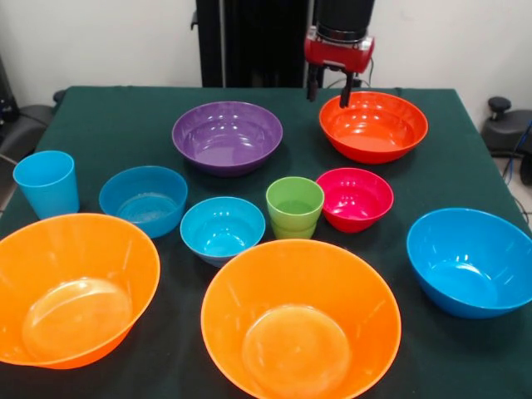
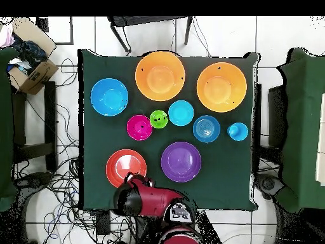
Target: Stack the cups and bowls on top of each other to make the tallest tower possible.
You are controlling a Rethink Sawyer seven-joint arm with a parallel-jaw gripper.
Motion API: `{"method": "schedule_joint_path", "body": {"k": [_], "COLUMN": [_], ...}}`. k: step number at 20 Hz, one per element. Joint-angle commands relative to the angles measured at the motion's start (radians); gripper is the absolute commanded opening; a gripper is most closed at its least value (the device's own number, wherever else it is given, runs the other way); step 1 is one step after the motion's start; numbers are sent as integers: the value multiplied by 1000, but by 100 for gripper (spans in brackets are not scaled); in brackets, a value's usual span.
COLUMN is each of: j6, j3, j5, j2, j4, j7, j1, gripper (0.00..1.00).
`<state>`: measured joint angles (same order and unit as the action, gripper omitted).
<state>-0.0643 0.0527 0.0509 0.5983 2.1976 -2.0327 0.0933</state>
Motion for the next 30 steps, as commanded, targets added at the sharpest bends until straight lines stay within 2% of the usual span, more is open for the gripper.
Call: {"method": "schedule_joint_path", "body": {"k": [1,15,30], "j6": [-97,-212,-192], "j3": [-61,-83,-54], "j5": [-15,-11,-16], "j2": [-93,-212,-198], "j4": [-36,-76,-87], "j7": [-180,-183,-143], "j1": [-14,7,-35], "gripper": [100,100,100]}}
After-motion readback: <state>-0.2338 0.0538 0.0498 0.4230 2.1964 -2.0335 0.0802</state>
